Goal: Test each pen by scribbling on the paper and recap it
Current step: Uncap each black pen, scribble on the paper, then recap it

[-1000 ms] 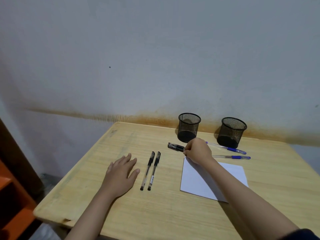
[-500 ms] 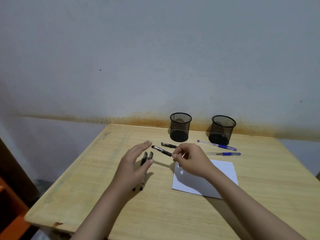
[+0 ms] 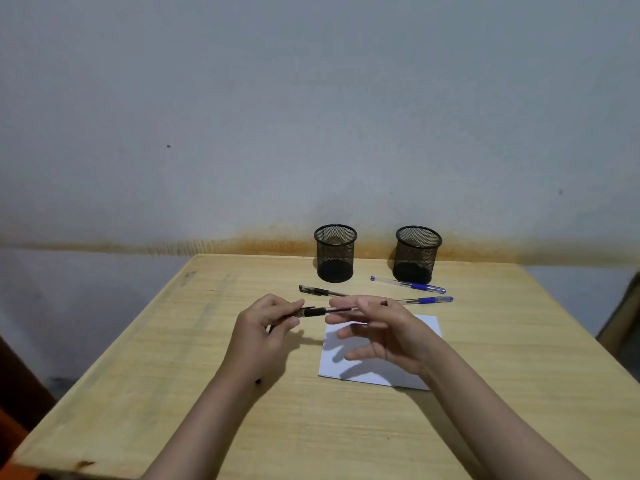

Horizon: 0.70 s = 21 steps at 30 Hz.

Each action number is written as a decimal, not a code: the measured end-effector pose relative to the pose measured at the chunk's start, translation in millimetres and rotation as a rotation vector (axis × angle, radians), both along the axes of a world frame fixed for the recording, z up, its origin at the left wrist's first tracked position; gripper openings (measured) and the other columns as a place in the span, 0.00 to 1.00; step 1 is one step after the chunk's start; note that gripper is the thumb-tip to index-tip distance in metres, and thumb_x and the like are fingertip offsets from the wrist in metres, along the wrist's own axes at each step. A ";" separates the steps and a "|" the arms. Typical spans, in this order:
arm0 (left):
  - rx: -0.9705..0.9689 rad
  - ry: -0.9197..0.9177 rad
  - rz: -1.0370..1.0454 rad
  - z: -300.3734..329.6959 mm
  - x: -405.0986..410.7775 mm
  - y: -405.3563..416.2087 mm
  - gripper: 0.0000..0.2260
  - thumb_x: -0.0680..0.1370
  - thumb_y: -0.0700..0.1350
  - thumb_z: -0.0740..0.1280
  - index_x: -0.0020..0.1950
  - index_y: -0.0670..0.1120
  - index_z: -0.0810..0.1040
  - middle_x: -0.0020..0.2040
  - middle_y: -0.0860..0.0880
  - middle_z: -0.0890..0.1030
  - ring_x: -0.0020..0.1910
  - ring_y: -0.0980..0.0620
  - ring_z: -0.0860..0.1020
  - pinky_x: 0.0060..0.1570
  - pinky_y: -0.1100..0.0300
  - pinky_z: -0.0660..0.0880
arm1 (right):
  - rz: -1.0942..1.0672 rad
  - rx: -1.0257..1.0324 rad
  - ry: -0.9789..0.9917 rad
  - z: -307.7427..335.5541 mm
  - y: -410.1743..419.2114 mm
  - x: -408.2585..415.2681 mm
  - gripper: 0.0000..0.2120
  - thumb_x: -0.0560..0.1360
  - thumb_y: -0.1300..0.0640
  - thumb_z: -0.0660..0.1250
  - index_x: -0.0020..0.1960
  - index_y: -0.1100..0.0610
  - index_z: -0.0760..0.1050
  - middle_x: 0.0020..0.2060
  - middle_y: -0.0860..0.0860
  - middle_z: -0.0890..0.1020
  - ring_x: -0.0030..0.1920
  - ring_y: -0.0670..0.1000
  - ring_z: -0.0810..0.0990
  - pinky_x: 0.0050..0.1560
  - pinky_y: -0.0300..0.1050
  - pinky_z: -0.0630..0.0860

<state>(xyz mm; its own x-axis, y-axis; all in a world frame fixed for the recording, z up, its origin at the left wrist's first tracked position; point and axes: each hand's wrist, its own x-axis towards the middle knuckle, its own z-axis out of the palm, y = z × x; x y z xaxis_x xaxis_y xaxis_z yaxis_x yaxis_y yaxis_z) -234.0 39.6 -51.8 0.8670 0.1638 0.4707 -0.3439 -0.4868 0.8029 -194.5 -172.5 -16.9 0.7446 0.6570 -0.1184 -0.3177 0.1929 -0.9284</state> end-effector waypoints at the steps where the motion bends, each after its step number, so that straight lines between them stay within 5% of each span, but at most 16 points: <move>1: -0.019 -0.003 0.002 0.1 -0.8 0.0 0.14 0.71 0.31 0.70 0.51 0.47 0.83 0.39 0.51 0.80 0.39 0.60 0.76 0.38 0.73 0.67 | -0.042 -0.002 -0.026 -3.0 3.6 -1.3 0.17 0.72 0.54 0.68 0.59 0.60 0.78 0.50 0.58 0.84 0.43 0.52 0.82 0.36 0.48 0.83; 5: -0.004 -0.027 -0.014 0.8 -3.0 0.5 0.12 0.69 0.34 0.73 0.49 0.46 0.84 0.41 0.57 0.81 0.40 0.59 0.78 0.38 0.71 0.69 | -0.248 -0.186 -0.273 -14.5 27.0 -9.6 0.10 0.73 0.60 0.71 0.54 0.58 0.80 0.43 0.56 0.83 0.37 0.47 0.81 0.32 0.45 0.81; 10: 0.030 -0.051 -0.026 4.4 -6.3 12.6 0.12 0.69 0.33 0.73 0.47 0.49 0.84 0.42 0.56 0.82 0.41 0.58 0.80 0.40 0.69 0.72 | -0.419 -0.141 -0.376 -18.6 47.2 -20.2 0.05 0.73 0.65 0.70 0.48 0.65 0.80 0.36 0.55 0.81 0.32 0.44 0.79 0.28 0.41 0.79; 16: 0.084 -0.068 -0.024 10.8 -7.3 26.2 0.14 0.68 0.30 0.72 0.44 0.49 0.84 0.38 0.51 0.83 0.40 0.57 0.81 0.40 0.70 0.73 | -0.511 -0.126 -0.505 -22.8 63.7 -33.4 0.03 0.73 0.65 0.70 0.42 0.59 0.80 0.33 0.52 0.81 0.33 0.45 0.81 0.29 0.38 0.79; 21: -0.104 0.045 0.352 -5.4 -22.4 100.1 0.12 0.70 0.34 0.71 0.39 0.53 0.82 0.41 0.48 0.83 0.44 0.49 0.82 0.41 0.67 0.75 | -0.808 0.031 -0.471 -6.6 18.4 -7.6 0.05 0.75 0.66 0.67 0.41 0.61 0.76 0.31 0.54 0.78 0.31 0.42 0.78 0.31 0.43 0.81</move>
<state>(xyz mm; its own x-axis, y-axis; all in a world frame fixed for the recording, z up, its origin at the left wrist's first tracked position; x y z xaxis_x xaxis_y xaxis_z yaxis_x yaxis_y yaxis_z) -256.4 139.7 -57.3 0.7684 0.5008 0.3985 -0.1333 -0.4837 0.8650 -202.1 -154.1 -23.5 0.9436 -0.0826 0.3207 0.3311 0.2178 -0.9181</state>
